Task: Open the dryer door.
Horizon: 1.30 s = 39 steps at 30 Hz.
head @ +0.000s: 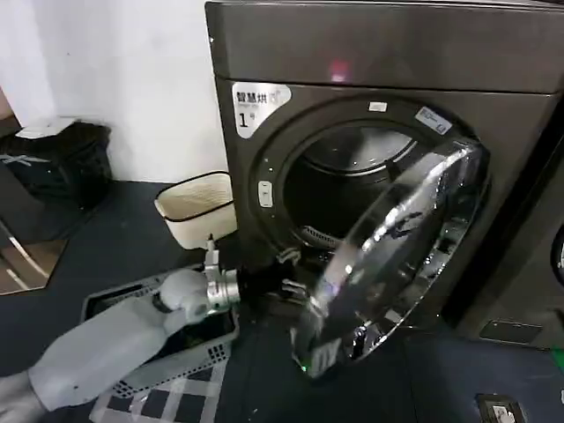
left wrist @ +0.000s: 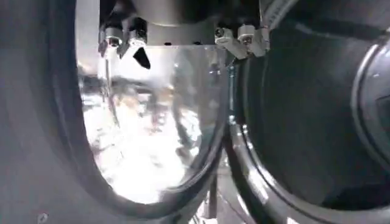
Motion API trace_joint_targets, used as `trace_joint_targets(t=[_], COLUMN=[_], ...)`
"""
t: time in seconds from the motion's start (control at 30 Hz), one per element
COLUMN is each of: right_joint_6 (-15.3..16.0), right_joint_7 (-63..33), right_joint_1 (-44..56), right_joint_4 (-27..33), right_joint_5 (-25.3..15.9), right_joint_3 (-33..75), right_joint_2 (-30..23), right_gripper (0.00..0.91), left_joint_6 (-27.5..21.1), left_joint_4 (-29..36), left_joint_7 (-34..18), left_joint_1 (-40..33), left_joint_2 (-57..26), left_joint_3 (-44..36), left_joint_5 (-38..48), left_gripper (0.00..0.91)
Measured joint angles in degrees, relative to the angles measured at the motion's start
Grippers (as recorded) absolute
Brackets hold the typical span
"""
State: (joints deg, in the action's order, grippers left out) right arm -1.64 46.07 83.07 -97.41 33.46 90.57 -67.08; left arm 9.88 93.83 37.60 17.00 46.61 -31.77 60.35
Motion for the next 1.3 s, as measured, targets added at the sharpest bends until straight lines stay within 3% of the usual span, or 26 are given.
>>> trace_joint_targets(t=[0.27, 0.57, 1.13, 1.3], right_joint_6=[1.06, 2.41, 10.72, 10.88], right_joint_7=[-15.73, -30.35, -41.97, -42.14], right_joint_1=[1.85, 4.49, 9.07, 10.06], right_joint_4=[0.96, 2.83, 2.78, 3.0], right_joint_5=[1.11, -1.62, -6.32, -6.23], right_joint_3=[8.97, 17.78, 31.68, 34.65], right_joint_2=[1.49, 2.7, 3.92, 3.99], right_gripper=[0.907, 0.907, 0.907, 0.907], left_joint_6=[0.09, -0.27, 0.02, 0.66], left_joint_4=[3.91, 7.1, 3.28, 1.18], left_joint_7=[-3.05, -7.26, -12.41, -13.37], left_joint_1=[-1.46, -4.07, -10.09, -12.08], left_joint_2=[1.12, 4.83, 14.93, 17.79], left_joint_3=[-3.68, -8.15, -17.4, -19.76], left_joint_5=[-0.7, -0.38, -0.72, -0.55], left_gripper=[0.907, 0.907, 0.907, 0.907])
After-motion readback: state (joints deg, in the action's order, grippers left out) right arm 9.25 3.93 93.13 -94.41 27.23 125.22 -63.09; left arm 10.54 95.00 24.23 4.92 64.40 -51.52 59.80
